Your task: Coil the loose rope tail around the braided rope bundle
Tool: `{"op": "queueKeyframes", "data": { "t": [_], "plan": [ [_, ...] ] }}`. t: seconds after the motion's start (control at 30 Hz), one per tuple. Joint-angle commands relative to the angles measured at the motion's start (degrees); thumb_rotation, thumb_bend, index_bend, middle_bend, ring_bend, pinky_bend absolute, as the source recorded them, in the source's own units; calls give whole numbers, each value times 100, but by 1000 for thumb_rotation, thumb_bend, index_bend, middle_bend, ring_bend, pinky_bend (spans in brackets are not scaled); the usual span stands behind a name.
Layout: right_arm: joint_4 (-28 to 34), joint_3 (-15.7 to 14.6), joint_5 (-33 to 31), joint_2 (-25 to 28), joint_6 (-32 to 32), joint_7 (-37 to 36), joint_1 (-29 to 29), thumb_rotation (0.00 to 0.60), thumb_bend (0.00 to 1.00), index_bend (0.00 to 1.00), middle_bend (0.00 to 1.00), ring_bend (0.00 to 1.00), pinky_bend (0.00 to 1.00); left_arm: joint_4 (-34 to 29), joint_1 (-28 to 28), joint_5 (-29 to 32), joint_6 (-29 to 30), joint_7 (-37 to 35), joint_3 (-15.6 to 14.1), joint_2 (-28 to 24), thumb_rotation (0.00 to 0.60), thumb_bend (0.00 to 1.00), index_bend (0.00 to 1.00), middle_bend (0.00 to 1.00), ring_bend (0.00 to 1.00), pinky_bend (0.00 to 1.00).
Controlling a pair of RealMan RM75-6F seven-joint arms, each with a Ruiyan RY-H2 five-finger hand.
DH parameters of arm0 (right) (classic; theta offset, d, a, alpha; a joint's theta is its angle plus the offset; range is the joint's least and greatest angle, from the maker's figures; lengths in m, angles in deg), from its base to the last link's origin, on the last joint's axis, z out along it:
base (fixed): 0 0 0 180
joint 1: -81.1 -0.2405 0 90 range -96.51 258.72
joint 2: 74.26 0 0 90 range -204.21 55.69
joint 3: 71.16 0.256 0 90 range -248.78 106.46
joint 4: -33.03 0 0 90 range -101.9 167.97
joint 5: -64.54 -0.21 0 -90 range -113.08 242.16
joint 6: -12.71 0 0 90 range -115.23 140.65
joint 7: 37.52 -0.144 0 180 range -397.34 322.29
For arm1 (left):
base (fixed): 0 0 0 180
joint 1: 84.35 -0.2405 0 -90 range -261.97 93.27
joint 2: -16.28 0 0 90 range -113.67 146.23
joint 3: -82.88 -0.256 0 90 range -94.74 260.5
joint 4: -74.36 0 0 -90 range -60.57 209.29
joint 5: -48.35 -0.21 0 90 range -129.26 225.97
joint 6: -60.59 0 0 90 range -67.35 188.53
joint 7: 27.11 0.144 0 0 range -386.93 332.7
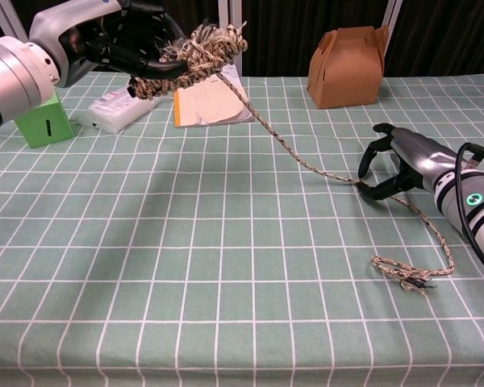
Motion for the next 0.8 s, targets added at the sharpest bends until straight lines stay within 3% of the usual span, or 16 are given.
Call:
{"op": "queueKeyframes", "data": {
  "t": [0.03, 0.53, 0.8],
  "plan": [
    [-27, 8, -23, -16, 16, 31, -14, 600, 343, 534, 9, 0, 0, -1, 2, -1, -13, -14, -4, -7, 600, 350, 697, 702, 632, 687],
    [-144, 11, -29, -100, 70, 14, -35, 600, 381, 584, 27, 0, 0, 20, 7, -14, -43, -100, -18, -14, 600, 351, 697, 702, 632, 687],
    [-186, 14, -13, -109, 116, -78, -19, 600, 467, 607, 36, 0, 0, -5, 12, 0, -106, -228, -15, -34, 600, 352, 697, 702, 632, 687]
  ]
}}
